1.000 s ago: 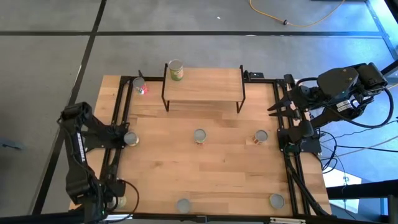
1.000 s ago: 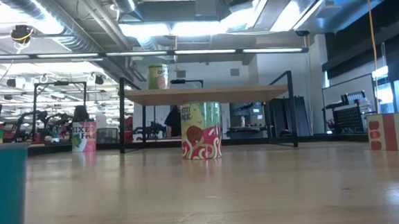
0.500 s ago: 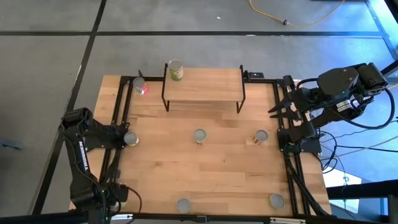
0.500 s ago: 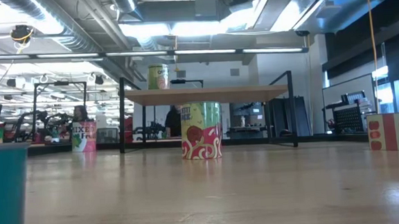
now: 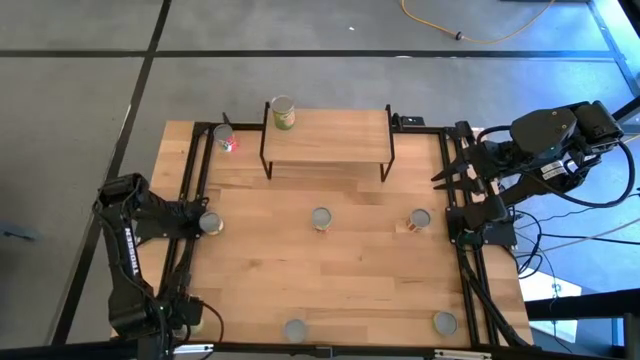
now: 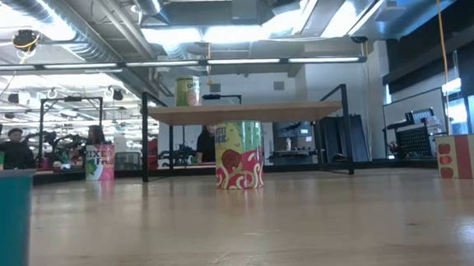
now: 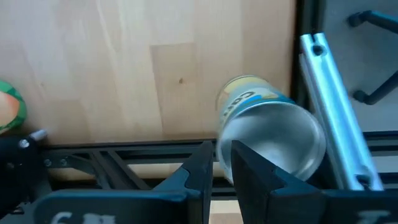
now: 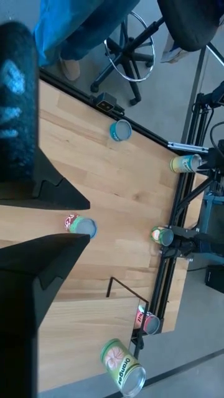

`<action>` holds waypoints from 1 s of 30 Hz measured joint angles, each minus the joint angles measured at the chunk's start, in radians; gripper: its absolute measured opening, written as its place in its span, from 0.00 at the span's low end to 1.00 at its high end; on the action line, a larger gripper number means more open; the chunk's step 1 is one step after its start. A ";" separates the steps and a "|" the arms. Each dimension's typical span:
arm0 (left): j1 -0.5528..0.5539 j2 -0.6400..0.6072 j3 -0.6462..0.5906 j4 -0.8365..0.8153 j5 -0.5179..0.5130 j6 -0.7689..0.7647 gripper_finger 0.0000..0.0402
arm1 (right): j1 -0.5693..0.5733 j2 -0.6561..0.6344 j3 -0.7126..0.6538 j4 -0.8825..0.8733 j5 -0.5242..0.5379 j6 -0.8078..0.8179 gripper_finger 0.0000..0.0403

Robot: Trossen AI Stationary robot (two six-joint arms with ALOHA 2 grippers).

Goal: Pick and place cans onto a shelf
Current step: Put the canned carrots on the shelf

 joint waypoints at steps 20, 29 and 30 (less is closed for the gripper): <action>0.007 -0.001 -0.074 0.076 0.027 0.001 0.13 | 0.000 0.000 0.000 0.000 0.000 0.000 0.18; 0.007 -0.001 -0.074 0.084 0.019 0.002 0.13 | 0.000 0.000 0.000 0.000 0.000 -0.003 0.18; 0.007 -0.001 -0.074 0.084 0.019 0.002 0.13 | 0.000 0.000 0.000 0.000 0.000 -0.004 0.18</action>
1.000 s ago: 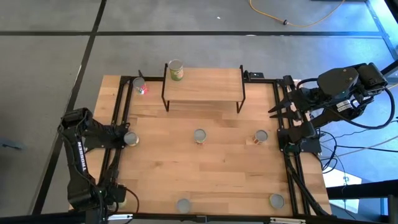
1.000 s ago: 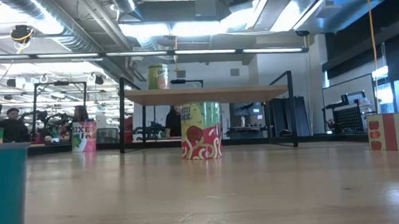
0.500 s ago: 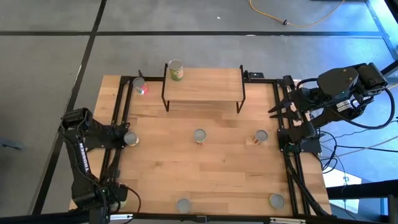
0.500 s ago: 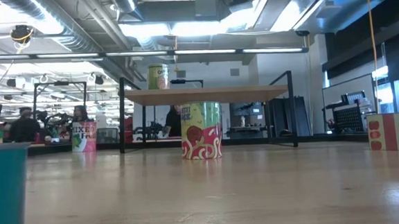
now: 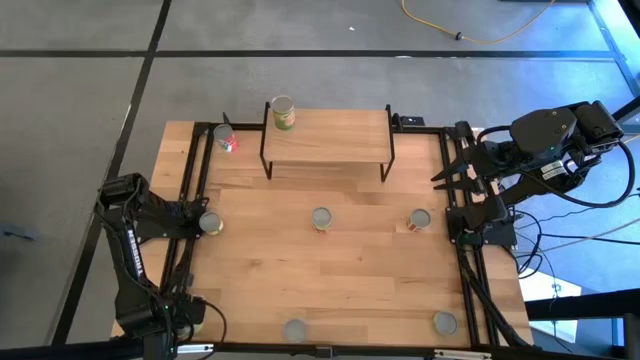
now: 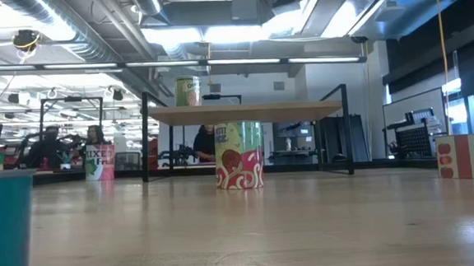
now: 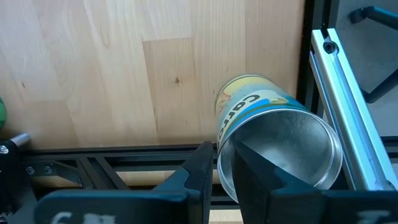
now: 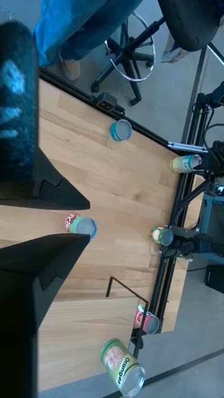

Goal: Pick and place cans onto a shelf
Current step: Put the canned carrots on the shelf

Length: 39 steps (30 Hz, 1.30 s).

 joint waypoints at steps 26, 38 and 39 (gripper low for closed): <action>-0.008 0.000 -0.001 0.008 -0.022 -0.005 0.13 | 0.000 0.000 0.000 0.000 0.000 0.000 0.18; 0.001 -0.007 -0.074 0.087 -0.011 -0.074 0.13 | 0.000 0.000 0.000 0.000 0.000 0.000 0.18; 0.004 -0.007 -0.074 0.085 -0.010 -0.066 0.12 | 0.000 0.000 0.000 0.000 0.000 0.000 0.18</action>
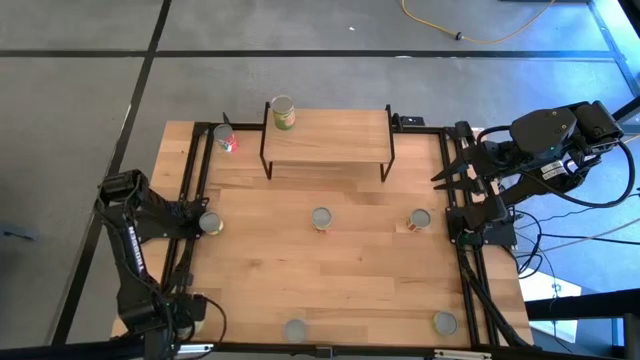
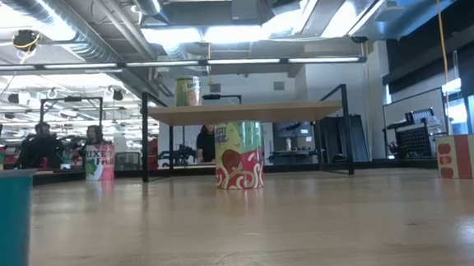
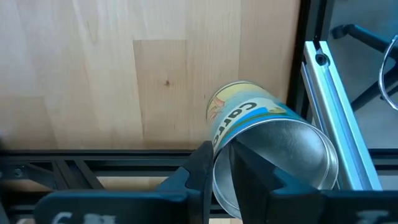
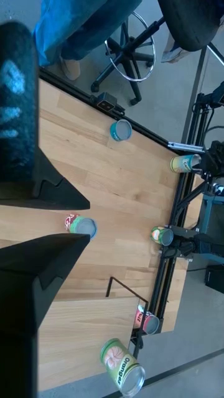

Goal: Pick and place cans onto a shelf
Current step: Put the canned carrots on the shelf

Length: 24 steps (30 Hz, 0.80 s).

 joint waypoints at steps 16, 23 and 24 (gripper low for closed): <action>0.064 0.005 0.025 -0.055 0.037 -0.035 0.00 | 0.000 0.000 0.000 0.000 0.002 0.000 0.18; 0.163 0.010 0.071 -0.116 -0.026 -0.033 0.00 | 0.000 0.000 0.000 0.000 0.002 0.000 0.18; 0.180 0.010 0.075 -0.119 -0.026 -0.033 0.00 | 0.000 0.000 0.000 0.000 0.002 0.000 0.18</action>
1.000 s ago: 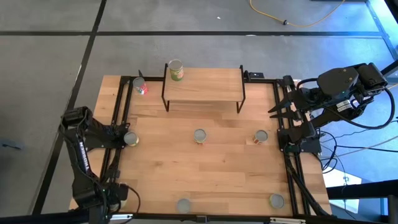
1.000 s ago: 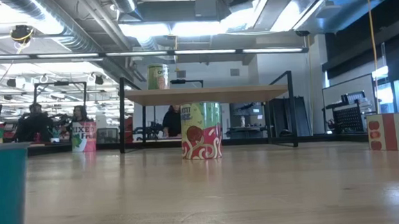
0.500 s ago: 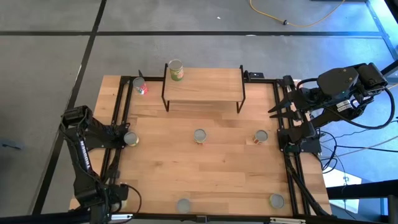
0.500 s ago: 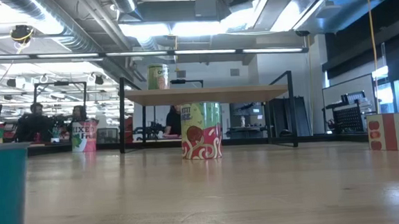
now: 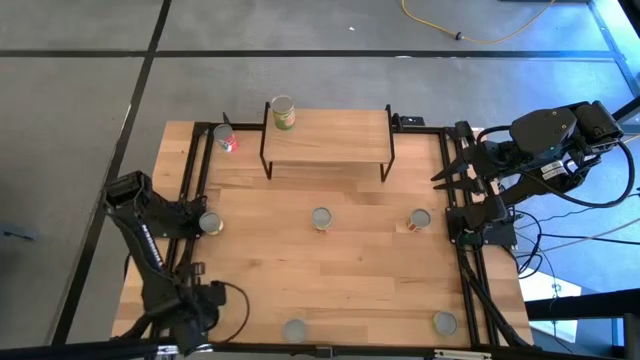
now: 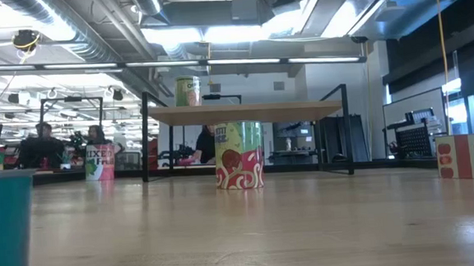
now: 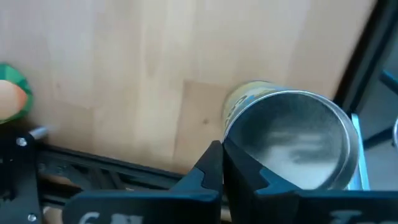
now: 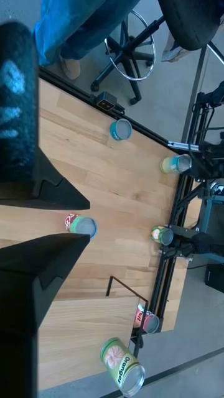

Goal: Pick and place cans onto a shelf
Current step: Put the canned carrots on the shelf

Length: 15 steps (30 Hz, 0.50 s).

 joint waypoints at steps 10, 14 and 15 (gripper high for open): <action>0.212 -0.002 0.050 -0.019 -0.137 0.140 0.00 | 0.000 0.000 0.000 0.000 0.001 0.000 0.18; 0.332 -0.002 0.061 -0.014 -0.152 0.189 0.00 | 0.000 0.000 0.000 0.000 0.009 0.000 0.18; 0.362 -0.003 0.062 -0.013 -0.152 0.198 0.00 | 0.000 0.000 0.000 0.000 0.014 0.000 0.18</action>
